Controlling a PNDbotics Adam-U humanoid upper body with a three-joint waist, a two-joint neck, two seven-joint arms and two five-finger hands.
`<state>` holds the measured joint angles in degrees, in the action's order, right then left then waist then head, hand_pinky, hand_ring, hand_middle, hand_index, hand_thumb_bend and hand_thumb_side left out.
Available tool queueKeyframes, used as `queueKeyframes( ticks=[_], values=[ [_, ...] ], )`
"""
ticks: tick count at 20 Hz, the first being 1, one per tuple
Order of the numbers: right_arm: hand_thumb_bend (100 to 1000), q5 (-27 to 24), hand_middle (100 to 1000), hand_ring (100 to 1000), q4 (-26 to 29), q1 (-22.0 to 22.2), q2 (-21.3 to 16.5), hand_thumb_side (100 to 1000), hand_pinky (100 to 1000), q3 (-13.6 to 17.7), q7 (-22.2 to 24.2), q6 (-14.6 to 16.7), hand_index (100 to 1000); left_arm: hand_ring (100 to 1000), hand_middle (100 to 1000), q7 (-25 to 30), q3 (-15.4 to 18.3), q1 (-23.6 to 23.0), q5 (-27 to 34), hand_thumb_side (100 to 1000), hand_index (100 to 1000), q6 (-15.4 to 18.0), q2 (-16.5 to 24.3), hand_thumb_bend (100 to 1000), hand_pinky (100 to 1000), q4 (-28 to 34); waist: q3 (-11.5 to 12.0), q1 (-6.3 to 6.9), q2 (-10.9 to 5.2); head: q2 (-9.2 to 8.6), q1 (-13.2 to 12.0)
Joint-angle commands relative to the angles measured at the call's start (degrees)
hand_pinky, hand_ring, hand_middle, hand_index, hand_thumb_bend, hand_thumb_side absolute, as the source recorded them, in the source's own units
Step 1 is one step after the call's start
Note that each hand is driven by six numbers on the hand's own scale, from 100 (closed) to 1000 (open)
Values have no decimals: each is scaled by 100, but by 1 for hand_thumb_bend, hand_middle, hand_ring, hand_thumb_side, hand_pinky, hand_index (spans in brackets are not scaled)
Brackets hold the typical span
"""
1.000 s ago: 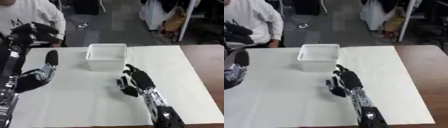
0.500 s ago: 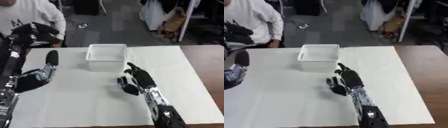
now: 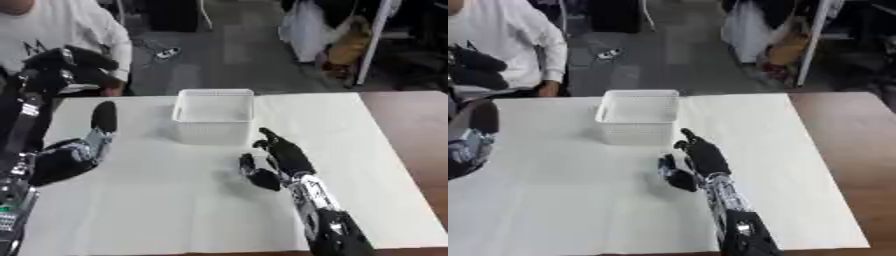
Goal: Pick up objects on the table and place them in the box.
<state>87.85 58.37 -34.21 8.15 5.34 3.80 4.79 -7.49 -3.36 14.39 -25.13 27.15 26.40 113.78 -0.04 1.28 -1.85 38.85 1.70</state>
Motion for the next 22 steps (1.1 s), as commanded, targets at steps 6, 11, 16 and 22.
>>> queueKeyframes(
  ticks=[6, 11, 16, 22],
  values=[
    [235, -25, 995, 873, 16, -84, 7, 894, 686, 43, 57, -29, 788, 500, 659, 20, 29, 54, 14, 564, 667, 5, 172, 210, 574, 81, 2, 15, -42, 34, -49],
    [237, 27, 996, 875, -80, -120, -3, 889, 690, 66, 76, -54, 776, 500, 659, 21, 31, 62, 12, 564, 667, 6, 174, 211, 574, 81, 29, 6, -39, 27, -46],
    [218, 47, 994, 876, -175, -195, -7, 901, 691, 90, 80, -65, 766, 499, 659, 22, 30, 88, 11, 565, 667, 12, 181, 210, 573, 81, 86, -15, 1, 5, -41],
    [213, 55, 996, 879, -248, -267, -38, 910, 695, 112, 41, -82, 765, 498, 658, 31, 30, 115, 12, 566, 667, 15, 183, 207, 572, 81, 136, -60, 62, -15, -48]
  ],
)
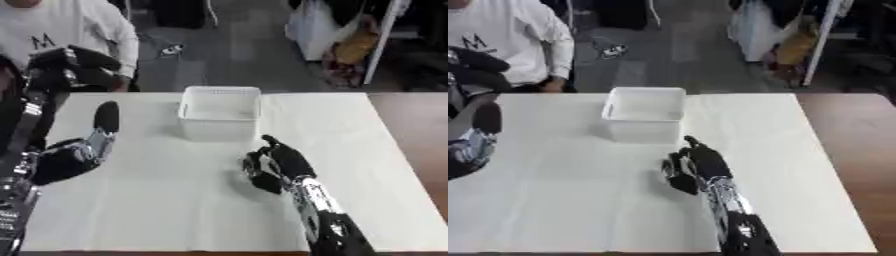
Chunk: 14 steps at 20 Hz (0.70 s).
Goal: Pick up objects on the table and place them in the box.
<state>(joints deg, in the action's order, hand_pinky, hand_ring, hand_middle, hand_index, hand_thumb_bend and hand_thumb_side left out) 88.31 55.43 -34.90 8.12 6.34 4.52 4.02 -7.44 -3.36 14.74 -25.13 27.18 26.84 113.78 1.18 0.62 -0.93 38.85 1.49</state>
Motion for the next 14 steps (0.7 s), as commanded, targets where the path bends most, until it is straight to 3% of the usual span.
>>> queueKeyframes(
  ticks=[1, 12, 14],
  values=[
    [214, 12, 997, 879, 32, -206, -42, 909, 696, 18, -40, -12, 765, 498, 658, 28, 31, 83, 12, 567, 667, 12, 141, 207, 572, 81, 18, -2, -20, -15, -29],
    [192, 74, 999, 883, -114, -305, -130, 898, 701, 75, -145, -92, 760, 496, 657, 41, 39, 72, 9, 568, 668, 9, 161, 205, 571, 81, 7, -49, 21, -31, -34],
    [178, 84, 997, 884, -133, -318, -145, 862, 702, 77, -165, -91, 758, 496, 657, 41, 40, 73, 9, 565, 668, 11, 161, 207, 571, 81, 4, -46, 23, -36, -31]
  ],
)
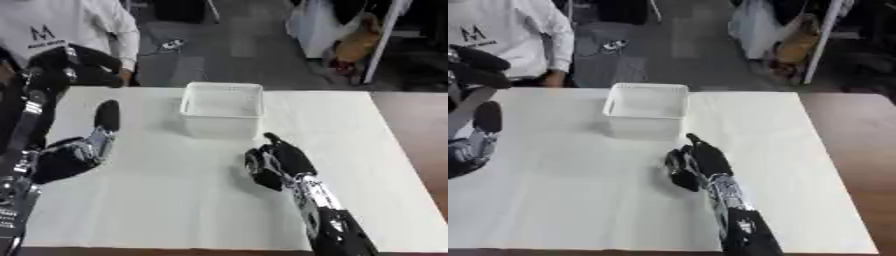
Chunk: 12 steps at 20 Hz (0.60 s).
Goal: Pick up objects on the table and place them in the box.
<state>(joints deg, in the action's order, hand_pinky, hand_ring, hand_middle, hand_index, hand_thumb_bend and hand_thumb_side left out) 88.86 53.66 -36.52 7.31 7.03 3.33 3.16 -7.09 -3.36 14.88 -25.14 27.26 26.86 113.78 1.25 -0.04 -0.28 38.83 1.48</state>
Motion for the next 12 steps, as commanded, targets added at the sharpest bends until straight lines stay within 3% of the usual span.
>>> queueKeyframes(
  ticks=[1, 7, 12],
  values=[
    [197, 32, 996, 884, 31, -161, -72, 863, 702, 9, -49, -4, 755, 496, 657, 5, 41, 58, 9, 567, 668, 4, 159, 205, 571, 81, -7, 22, -42, -36, -32],
    [192, 64, 984, 881, -22, -183, -99, 775, 698, -1, -65, 45, 743, 496, 657, 1, 42, 64, 6, 566, 667, 10, 159, 205, 571, 81, -18, 33, -35, -52, -36],
    [167, 51, 928, 849, -33, -177, -98, 708, 653, -11, -269, 154, 670, 496, 657, -2, 46, 69, 2, 567, 668, 14, 163, 204, 571, 81, -16, 35, -13, -65, -43]
  ],
)
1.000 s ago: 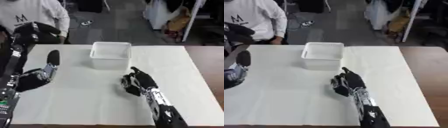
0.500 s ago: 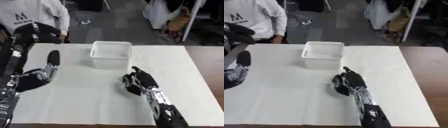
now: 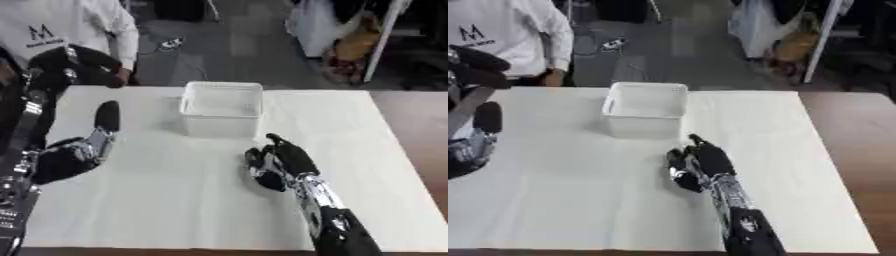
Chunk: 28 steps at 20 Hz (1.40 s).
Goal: Pick up objects on the table and place them in the box.
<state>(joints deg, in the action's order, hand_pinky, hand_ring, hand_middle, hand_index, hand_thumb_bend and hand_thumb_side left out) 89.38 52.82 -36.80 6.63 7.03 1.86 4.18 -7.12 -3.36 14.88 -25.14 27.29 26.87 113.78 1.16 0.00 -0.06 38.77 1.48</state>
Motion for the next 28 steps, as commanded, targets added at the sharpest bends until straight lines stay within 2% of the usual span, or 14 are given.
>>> queueKeyframes(
  ticks=[1, 6, 7, 8, 9, 12, 13, 14, 17, 20, 21, 23, 26, 28],
  values=[
    [160, -16, 920, 842, 43, -145, -29, 698, 643, -11, -193, 76, 655, 496, 657, 0, 47, 70, 3, 567, 668, 10, 162, 205, 571, 81, -6, 31, -32, -61, -45],
    [123, -67, 885, 819, -39, -123, -39, 659, 615, -10, -576, 171, 613, 495, 657, 1, 49, 78, 2, 567, 668, 14, 162, 204, 571, 81, 4, 26, -14, -78, -53],
    [100, -79, 829, 791, -58, -122, -44, 651, 589, -7, -657, 182, 576, 495, 657, 0, 51, 81, 2, 567, 668, 15, 163, 204, 571, 81, 7, 26, -8, -86, -55],
    [100, -95, 812, 781, -78, -119, -50, 654, 580, -2, -752, 195, 566, 495, 657, -3, 54, 84, 2, 567, 667, 16, 165, 204, 571, 81, 11, 26, -3, -93, -57],
    [100, -113, 789, 766, -101, -118, -55, 687, 565, 2, -850, 209, 543, 495, 657, -3, 55, 85, 1, 568, 668, 16, 165, 204, 571, 81, 13, 25, 2, -98, -61],
    [100, -181, 768, 747, -167, -115, -66, 698, 544, 8, -1162, 262, 515, 495, 657, -1, 55, 93, 0, 568, 668, 19, 162, 204, 571, 81, 20, 23, 15, -114, -66],
    [100, -201, 744, 725, -188, -116, -69, 742, 526, 9, -1254, 278, 480, 495, 657, 1, 55, 96, 0, 568, 668, 20, 162, 203, 571, 81, 22, 24, 20, -120, -67],
    [100, -224, 740, 722, -206, -121, -75, 746, 524, 10, -1351, 299, 476, 495, 657, 2, 56, 102, 0, 568, 668, 22, 161, 203, 571, 81, 26, 25, 27, -131, -65],
    [100, -275, 698, 686, -274, -135, -97, 845, 505, 9, -1594, 356, 437, 495, 657, 2, 60, 116, -1, 569, 668, 29, 157, 202, 571, 81, 36, 33, 52, -164, -64],
    [100, -279, 668, 662, -355, -145, -115, 832, 493, 6, -1817, 417, 409, 495, 657, 3, 65, 125, -4, 569, 668, 31, 153, 202, 571, 81, 44, 38, 72, -192, -66],
    [100, -275, 621, 629, -392, -146, -121, 791, 477, 6, -1873, 442, 371, 495, 657, 2, 66, 128, -4, 569, 668, 32, 152, 202, 571, 81, 46, 38, 76, -199, -69],
    [100, -266, 545, 591, -467, -145, -135, 809, 460, 5, -1953, 502, 318, 494, 657, 1, 68, 130, -4, 569, 668, 33, 151, 201, 571, 81, 47, 38, 82, -206, -75],
    [100, -238, 436, 531, -565, -143, -152, 791, 442, -2, -1938, 592, 310, 494, 657, 5, 68, 129, -3, 569, 668, 34, 148, 201, 571, 81, 47, 36, 85, -202, -83],
    [100, -228, 299, 437, -592, -148, -166, 773, 382, 2, -1913, 639, 302, 494, 657, 8, 70, 126, -3, 570, 668, 34, 149, 201, 571, 81, 47, 37, 85, -198, -86]
  ],
)
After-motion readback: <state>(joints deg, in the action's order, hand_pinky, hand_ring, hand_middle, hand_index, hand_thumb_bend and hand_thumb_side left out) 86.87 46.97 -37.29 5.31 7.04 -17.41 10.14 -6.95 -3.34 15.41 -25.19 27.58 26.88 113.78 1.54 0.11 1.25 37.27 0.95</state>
